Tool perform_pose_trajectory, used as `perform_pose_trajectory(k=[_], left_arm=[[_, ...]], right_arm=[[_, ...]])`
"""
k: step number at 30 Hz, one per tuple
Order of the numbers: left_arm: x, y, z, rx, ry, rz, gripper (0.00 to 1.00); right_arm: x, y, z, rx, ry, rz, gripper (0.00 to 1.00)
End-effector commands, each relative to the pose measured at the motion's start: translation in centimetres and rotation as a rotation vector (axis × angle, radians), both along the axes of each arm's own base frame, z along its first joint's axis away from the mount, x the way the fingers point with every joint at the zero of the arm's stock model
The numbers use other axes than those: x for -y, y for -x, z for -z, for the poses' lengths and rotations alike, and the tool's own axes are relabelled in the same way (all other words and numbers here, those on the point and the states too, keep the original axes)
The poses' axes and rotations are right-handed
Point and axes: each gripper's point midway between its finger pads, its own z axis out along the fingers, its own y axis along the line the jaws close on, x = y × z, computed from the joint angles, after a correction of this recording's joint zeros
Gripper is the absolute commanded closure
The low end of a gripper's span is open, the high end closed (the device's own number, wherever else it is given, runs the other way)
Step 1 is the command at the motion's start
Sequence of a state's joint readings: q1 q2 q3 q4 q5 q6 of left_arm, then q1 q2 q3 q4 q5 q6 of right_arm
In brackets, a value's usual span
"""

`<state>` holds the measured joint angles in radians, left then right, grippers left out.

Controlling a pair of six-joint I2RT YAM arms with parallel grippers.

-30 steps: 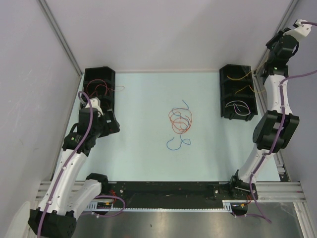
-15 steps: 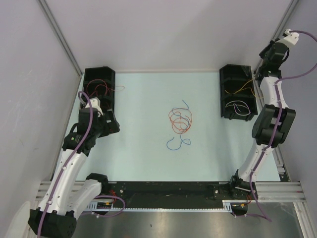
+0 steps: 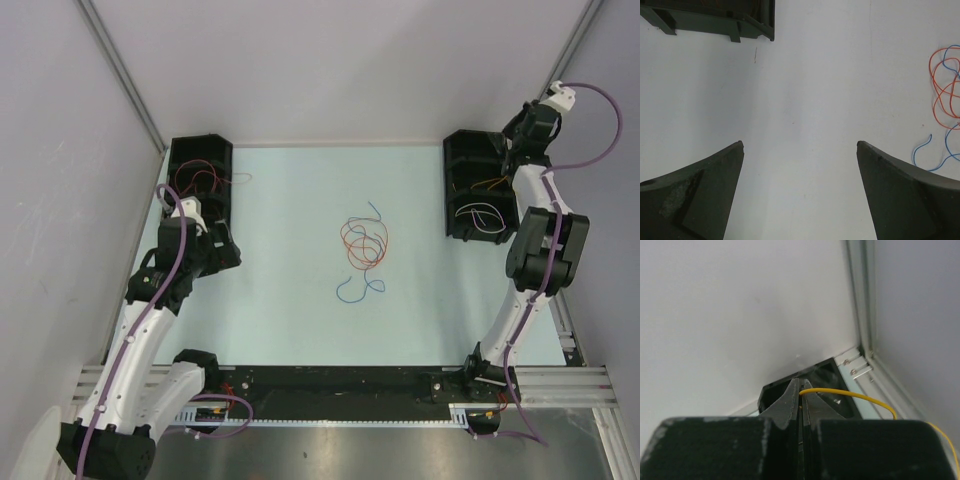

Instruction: Untangle the cables

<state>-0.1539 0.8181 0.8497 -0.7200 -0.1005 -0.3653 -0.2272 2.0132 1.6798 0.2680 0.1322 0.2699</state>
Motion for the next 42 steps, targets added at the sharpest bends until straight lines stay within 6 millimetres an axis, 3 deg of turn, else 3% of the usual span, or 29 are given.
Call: perform_pose_trajectory(k=[1, 10, 17, 24, 31, 32, 33, 34, 36, 40, 42], left_arm=[[-0.1, -0.2, -0.6, 0.026, 0.006, 0.002, 0.00], [-0.1, 0.0, -1.1, 0.045, 0.011, 0.005, 0.00], [0.0, 0.0, -1.3, 0.057, 0.015, 0.008, 0.00], [0.0, 0.1, -1.6, 0.068, 0.017, 0.012, 0.00], [0.1, 0.2, -1.7, 0.075, 0.018, 0.014, 0.00], [0.1, 0.2, -1.7, 0.075, 0.018, 0.014, 0.00], [0.1, 0.2, -1.8, 0.080, 0.019, 0.014, 0.00], [0.1, 0.2, -1.8, 0.078, 0.018, 0.014, 0.00], [0.0, 0.2, -1.9, 0.081, 0.018, 0.013, 0.00], [0.0, 0.2, -2.0, 0.086, 0.018, 0.013, 0.00], [0.0, 0.2, -1.9, 0.084, 0.017, 0.012, 0.00]], right_arm=[[-3.4, -0.4, -1.1, 0.057, -0.050, -0.090, 1.00], [-9.2, -1.0, 2.8, -0.029, -0.089, -0.191, 1.00], [-11.4, -0.3, 7.8, -0.136, -0.130, -0.215, 1.00], [-11.8, 1.3, 12.7, -0.262, -0.193, -0.198, 1.00], [-9.2, 2.7, 16.6, -0.404, -0.311, -0.115, 1.00], [-9.0, 2.9, 18.1, -0.453, -0.324, -0.108, 1.00], [-8.7, 2.4, 17.3, -0.449, -0.325, -0.104, 1.00], [-8.2, 2.9, 18.1, -0.491, -0.337, -0.085, 1.00], [-8.1, 2.7, 17.7, -0.490, -0.338, -0.085, 0.98], [-7.7, 2.8, 15.4, -0.494, -0.293, -0.065, 0.67], [-8.1, 2.9, 13.9, -0.491, -0.269, -0.066, 0.58]])
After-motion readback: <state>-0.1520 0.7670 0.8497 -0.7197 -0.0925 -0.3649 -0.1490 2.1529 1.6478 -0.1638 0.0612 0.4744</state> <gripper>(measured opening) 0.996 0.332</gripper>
